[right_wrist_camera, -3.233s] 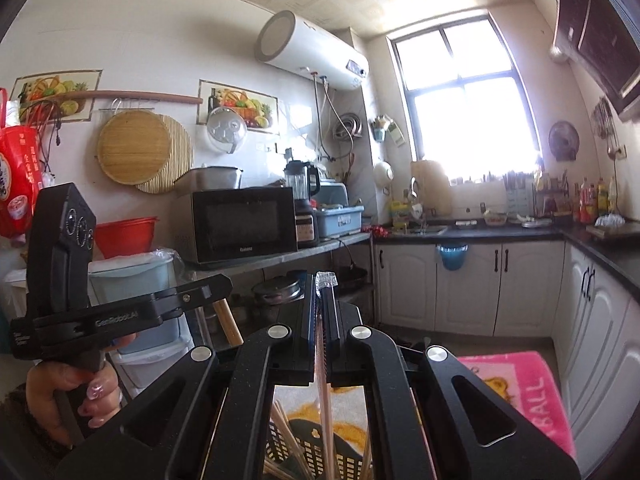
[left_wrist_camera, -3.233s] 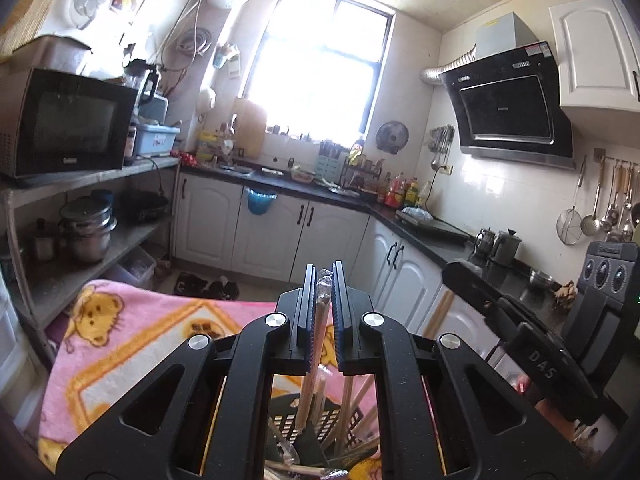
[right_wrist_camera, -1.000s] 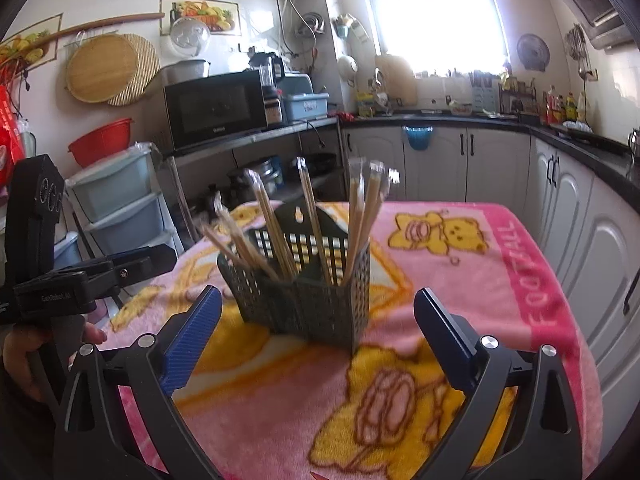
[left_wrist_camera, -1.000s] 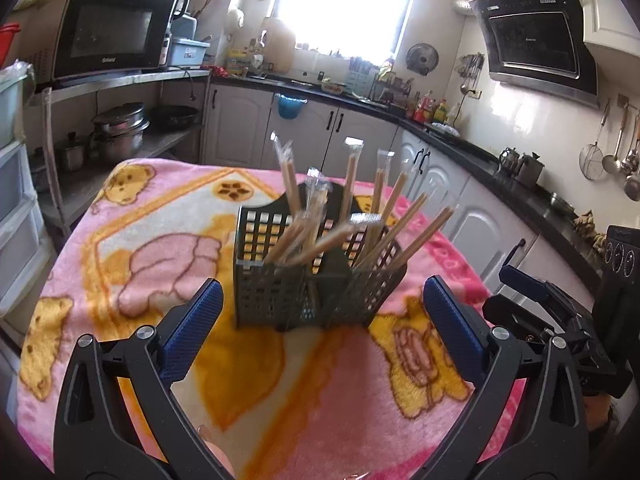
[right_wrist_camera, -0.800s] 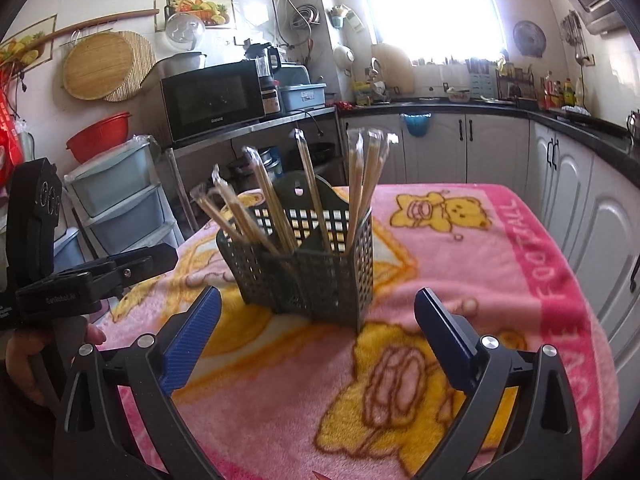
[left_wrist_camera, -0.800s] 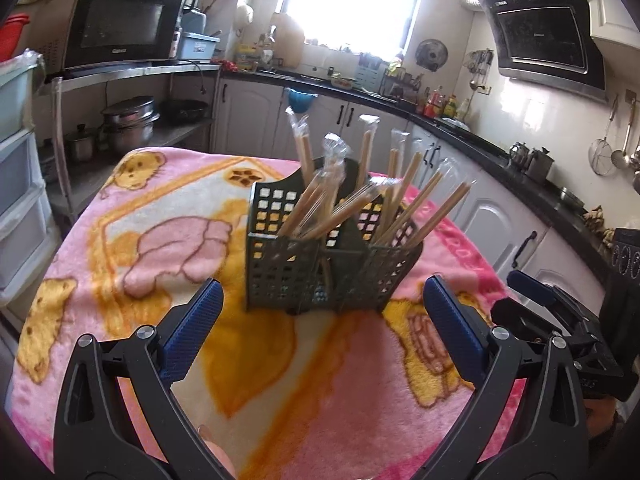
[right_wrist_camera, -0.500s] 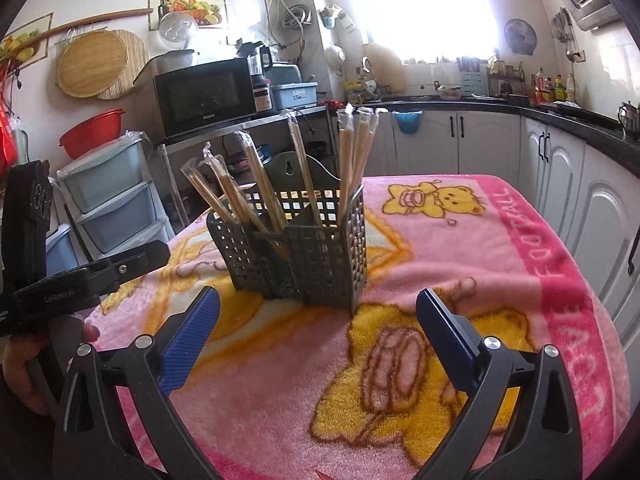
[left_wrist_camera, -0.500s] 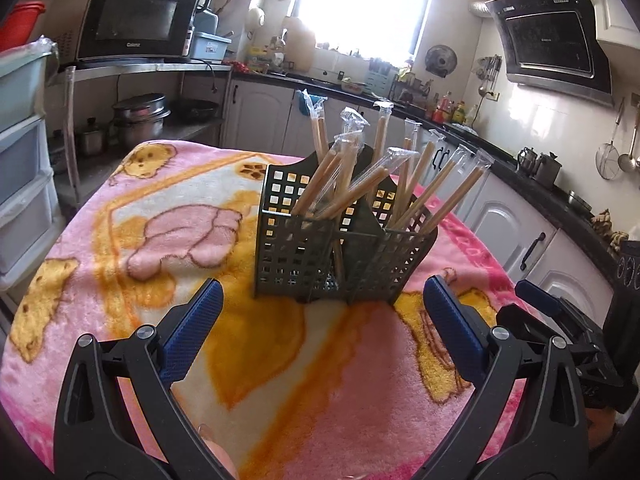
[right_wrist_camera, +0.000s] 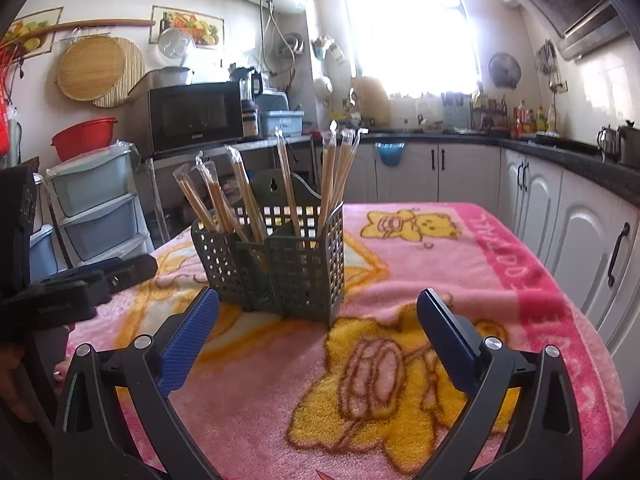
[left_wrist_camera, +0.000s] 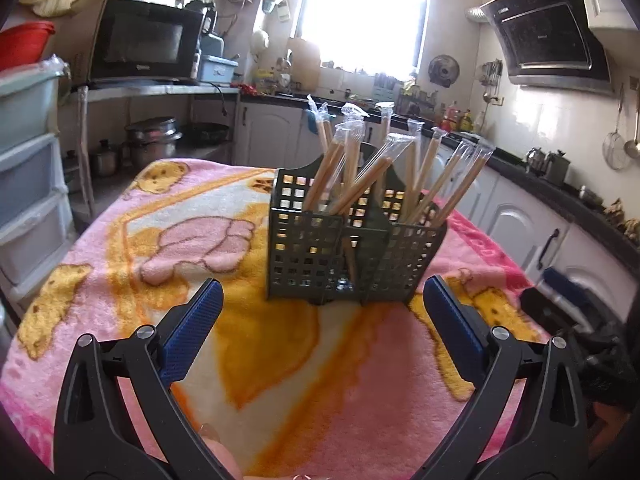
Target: Organize utensils
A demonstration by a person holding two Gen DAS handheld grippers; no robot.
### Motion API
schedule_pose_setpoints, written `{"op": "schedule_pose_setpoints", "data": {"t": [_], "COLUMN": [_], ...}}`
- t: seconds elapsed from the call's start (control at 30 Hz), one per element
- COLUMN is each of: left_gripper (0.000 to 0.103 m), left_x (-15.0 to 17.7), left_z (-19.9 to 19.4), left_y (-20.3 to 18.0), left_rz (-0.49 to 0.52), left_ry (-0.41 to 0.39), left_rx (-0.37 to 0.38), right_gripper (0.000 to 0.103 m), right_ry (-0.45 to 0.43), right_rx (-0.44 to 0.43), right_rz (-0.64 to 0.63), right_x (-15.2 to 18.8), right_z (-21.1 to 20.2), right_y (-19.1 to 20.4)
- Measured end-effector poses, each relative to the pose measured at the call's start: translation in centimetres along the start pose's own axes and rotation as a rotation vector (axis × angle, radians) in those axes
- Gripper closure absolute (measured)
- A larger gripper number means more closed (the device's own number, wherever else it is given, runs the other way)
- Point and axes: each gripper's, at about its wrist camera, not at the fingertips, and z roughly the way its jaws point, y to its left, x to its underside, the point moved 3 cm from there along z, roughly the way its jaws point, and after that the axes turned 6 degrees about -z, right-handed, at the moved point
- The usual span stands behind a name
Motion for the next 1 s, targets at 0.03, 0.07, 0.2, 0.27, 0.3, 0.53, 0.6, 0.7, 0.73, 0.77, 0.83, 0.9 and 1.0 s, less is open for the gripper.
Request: {"op": "schedule_pose_setpoints", "data": {"t": [0.03,0.07,0.2,0.27,0.3,0.53,0.6,0.7,0.73,0.77,0.83,0.9,1.0], "left_gripper": [0.011,0.011,0.011,0.011,0.011,0.011,0.010,0.011,0.011,0.011,0.010,0.010,0.010], "left_x": [0.1,0.2,0.6,0.7,0.9,1.3,1.4,1.3,1.4,1.4,1.3,1.3,1.3], "left_z": [0.0,0.0,-0.5,-0.7,-0.6,-0.4,-0.3,-0.4,-0.3,-0.3,-0.3,-0.3,-0.4], "left_y": [0.0,0.0,0.1,0.0,0.0,0.2,0.3,0.3,0.3,0.3,0.3,0.3,0.3], "left_rz": [0.005,0.009,0.019,0.024,0.028,0.033,0.030,0.029,0.029,0.029,0.030,0.029,0.027], "left_ry": [-0.008,-0.018,-0.089,-0.107,-0.113,-0.131,-0.128,-0.129,-0.127,-0.126,-0.128,-0.127,-0.129], "left_rx": [0.000,0.005,0.005,0.008,0.012,0.003,0.005,0.003,0.005,0.005,0.004,0.008,0.009], "right_gripper": [0.007,0.007,0.007,0.007,0.007,0.007,0.007,0.007,0.007,0.007,0.007,0.007,0.007], "right_ry": [-0.018,-0.028,-0.078,-0.092,-0.101,-0.115,-0.118,-0.121,-0.121,-0.120,-0.120,-0.120,-0.119], "right_rx": [0.007,0.012,0.031,0.039,0.042,0.057,0.063,0.067,0.067,0.067,0.067,0.066,0.064], "right_rz": [-0.002,-0.003,-0.009,-0.015,-0.019,0.001,0.009,0.020,0.023,0.025,0.025,0.024,0.022], "right_x": [0.0,0.0,0.0,0.1,0.1,1.0,1.0,0.9,0.9,0.9,1.0,1.0,1.0], "right_z": [-0.2,-0.3,-0.9,-1.1,-1.2,-1.2,-1.3,-1.4,-1.3,-1.3,-1.4,-1.4,-1.3], "right_y": [0.0,0.0,0.0,0.1,0.1,0.2,0.1,-0.1,-0.2,-0.2,-0.1,-0.1,-0.1]}}
